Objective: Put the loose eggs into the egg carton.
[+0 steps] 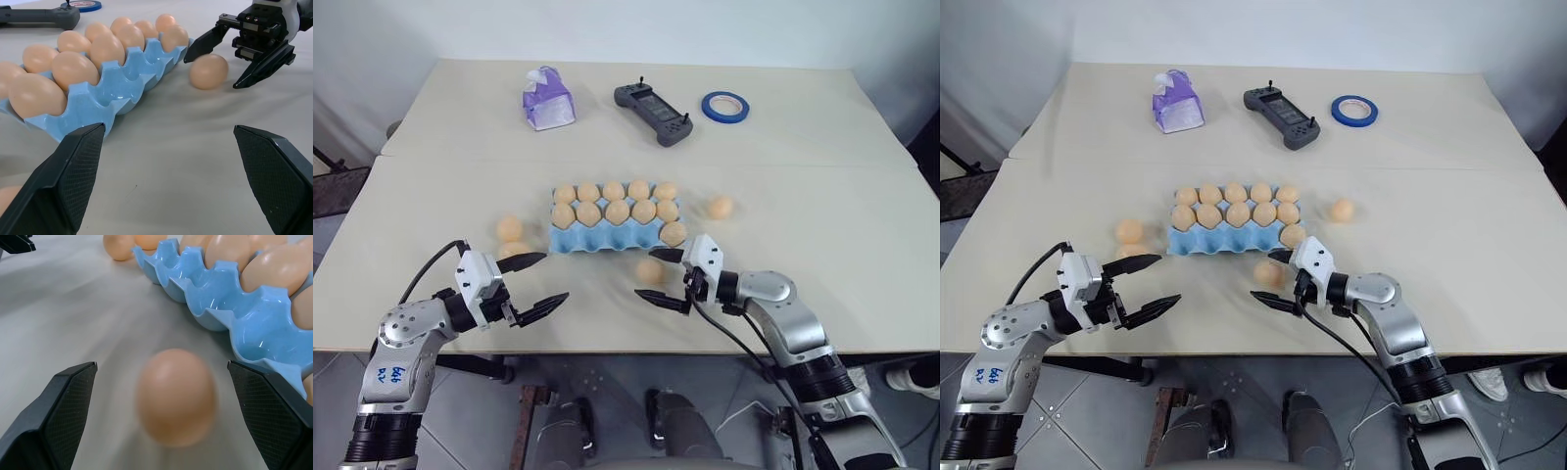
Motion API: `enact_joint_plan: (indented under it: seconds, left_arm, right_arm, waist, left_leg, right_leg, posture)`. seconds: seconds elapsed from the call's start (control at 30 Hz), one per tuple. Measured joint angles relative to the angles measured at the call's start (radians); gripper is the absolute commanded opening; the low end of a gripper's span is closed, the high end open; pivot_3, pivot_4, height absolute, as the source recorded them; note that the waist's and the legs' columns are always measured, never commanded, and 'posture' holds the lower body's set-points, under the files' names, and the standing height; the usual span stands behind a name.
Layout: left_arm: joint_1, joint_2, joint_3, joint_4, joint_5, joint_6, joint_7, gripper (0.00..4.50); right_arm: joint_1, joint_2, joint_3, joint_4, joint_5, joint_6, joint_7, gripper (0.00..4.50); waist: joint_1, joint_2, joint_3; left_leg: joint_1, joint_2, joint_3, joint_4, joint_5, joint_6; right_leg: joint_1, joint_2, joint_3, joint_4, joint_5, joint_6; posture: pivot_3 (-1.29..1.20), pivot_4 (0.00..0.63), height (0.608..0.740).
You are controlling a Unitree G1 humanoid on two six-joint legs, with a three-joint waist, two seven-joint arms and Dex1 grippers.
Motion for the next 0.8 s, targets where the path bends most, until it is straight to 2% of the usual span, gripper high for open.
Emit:
enact_joint_plan:
  seconds: [0.53,0.8]
  left_arm:
    - [-0.03,0.003,0.0,-0.007,0.0,0.0,-0.002,4.5]
    - [-0.008,0.005,0.0,-0.011,0.0,0.002,0.0,4.5]
  right_arm:
    - [-0.004,0.014,0.02,0.014,-0.029,0.001,-0.002,4.47]
    - [-0.007,0.05,0.038,0.04,-0.035,-0.015,-0.021,1.79]
  waist:
    - [0.0,0.0,0.0]
    - [0.0,0.0,0.0]
  left_leg:
    - [0.0,0.0,0.0,0.0,0.0,-0.001]
    - [0.0,0.0,0.0,0.0,0.0,-0.001]
  right_leg:
    - [0.0,0.0,0.0,0.0,0.0,0.0]
    - [0.0,0.0,-0.002,0.0,0.0,0.0]
  posture:
    - [0.0,0.15,0.74]
    - [0.0,0.15,0.74]
